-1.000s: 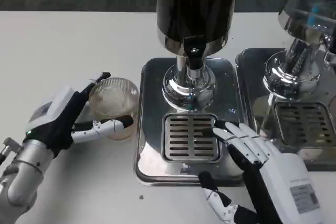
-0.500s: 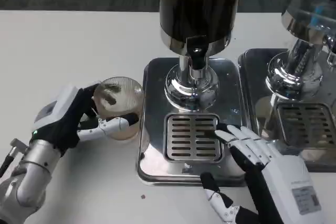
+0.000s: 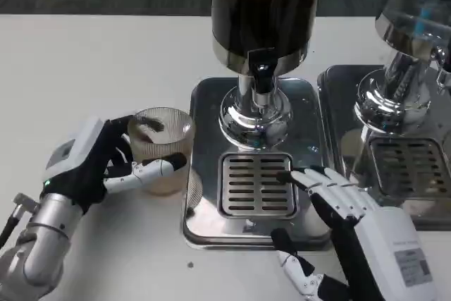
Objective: Grasp the cup under the faucet to collect the drink, then remove the cup.
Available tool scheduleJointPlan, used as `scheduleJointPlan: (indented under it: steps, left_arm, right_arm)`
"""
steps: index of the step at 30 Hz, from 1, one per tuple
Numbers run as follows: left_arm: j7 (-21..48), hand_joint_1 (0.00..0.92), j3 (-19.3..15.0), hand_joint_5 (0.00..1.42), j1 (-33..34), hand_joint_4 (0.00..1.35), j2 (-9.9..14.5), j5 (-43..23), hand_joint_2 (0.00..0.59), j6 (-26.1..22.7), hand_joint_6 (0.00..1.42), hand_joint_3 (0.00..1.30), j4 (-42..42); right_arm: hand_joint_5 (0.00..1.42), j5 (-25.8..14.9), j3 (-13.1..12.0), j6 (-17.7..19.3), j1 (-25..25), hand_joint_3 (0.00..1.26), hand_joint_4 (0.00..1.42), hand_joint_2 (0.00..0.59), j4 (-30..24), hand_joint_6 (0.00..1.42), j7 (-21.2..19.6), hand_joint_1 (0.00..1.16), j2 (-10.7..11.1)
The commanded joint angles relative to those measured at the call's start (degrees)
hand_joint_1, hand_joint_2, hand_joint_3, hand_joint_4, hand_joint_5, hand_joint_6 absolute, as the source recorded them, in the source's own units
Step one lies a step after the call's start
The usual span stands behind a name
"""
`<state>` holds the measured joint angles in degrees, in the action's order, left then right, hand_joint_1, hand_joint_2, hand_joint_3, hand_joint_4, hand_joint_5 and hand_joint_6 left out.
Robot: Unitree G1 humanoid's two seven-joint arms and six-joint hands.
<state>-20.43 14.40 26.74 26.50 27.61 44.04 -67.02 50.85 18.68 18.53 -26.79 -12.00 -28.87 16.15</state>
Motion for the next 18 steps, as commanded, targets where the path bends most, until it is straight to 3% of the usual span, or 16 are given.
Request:
scheduleJointPlan:
  steps: [1, 8, 18]
  left_arm:
    - [-3.00, 0.327, -1.00, 0.82, -1.07, 0.62, 0.26, -0.51, 0.123, 2.36, 0.94, 0.51, 0.15]
    - [-4.71, 0.327, -2.06, 0.84, -1.49, 0.64, 0.32, -1.15, 0.124, 3.91, 0.96, 0.51, 0.68]
    - [-5.66, 0.319, -5.59, 0.85, -2.62, 0.64, 0.23, -2.42, 0.127, 9.74, 0.97, 0.53, 5.53]
  right_arm:
    - [0.18, -0.59, -0.17, 0.85, 0.41, 0.28, 0.23, 0.425, 0.40, 0.25, -0.60, 0.42, -0.01]
    - [0.18, -1.00, -0.21, 1.16, 0.98, 0.28, 0.24, 0.420, 0.94, 0.23, -0.73, 0.43, 0.09]
    - [0.18, -1.02, -0.26, 1.27, 1.16, 0.28, 0.24, 0.420, 0.97, 0.22, -0.99, 0.43, -0.04]
